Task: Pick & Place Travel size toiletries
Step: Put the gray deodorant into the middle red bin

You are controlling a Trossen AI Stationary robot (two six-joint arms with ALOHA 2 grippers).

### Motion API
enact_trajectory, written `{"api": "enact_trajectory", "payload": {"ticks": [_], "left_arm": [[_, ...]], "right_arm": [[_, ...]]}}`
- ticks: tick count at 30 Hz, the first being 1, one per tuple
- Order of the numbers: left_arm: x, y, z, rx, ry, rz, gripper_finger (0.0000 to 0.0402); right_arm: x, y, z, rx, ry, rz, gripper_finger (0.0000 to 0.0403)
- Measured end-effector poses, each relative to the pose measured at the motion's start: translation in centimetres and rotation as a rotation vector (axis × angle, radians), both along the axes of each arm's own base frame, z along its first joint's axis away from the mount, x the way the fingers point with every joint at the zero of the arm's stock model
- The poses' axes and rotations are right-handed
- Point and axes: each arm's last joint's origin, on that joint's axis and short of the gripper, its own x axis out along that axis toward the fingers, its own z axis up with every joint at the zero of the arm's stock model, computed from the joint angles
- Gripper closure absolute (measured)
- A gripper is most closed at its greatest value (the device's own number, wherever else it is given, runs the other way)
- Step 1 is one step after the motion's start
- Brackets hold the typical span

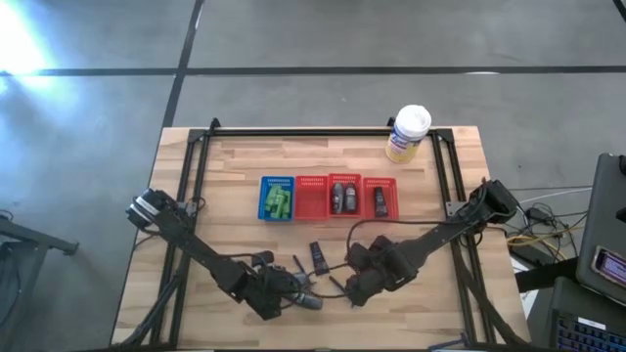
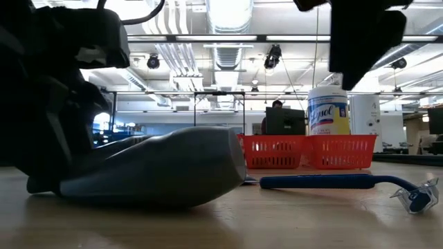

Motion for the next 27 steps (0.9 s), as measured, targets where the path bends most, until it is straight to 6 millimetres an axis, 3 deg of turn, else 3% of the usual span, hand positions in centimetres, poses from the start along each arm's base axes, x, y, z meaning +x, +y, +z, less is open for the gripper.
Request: {"api": "enact_trajectory", "payload": {"ticks": [6, 17, 22, 27], "left_arm": [[-0.5, 0.6, 1.7, 0.057, -0.038, -0.021, 0.0219], [-3.1, 3.0, 10.2, 0.177, -0.312, 0.010, 0.0219], [-4.8, 3.9, 11.9, 0.247, -0.324, 0.005, 0.0220], [-5.0, 4.0, 12.6, 0.272, -0.354, -0.046, 0.0220]], "right_arm": [[1.9, 0.4, 0.6, 0.143, -0.144, 0.039, 0.0112], [5.4, -1.9, 2.9, 0.337, -0.432, -0.115, 0.0128], [5.0, -3.8, 5.2, 0.361, -0.517, -0.265, 0.0121], [5.6, -4.8, 6.6, 0.420, -0.625, -0.311, 0.0101]]}}
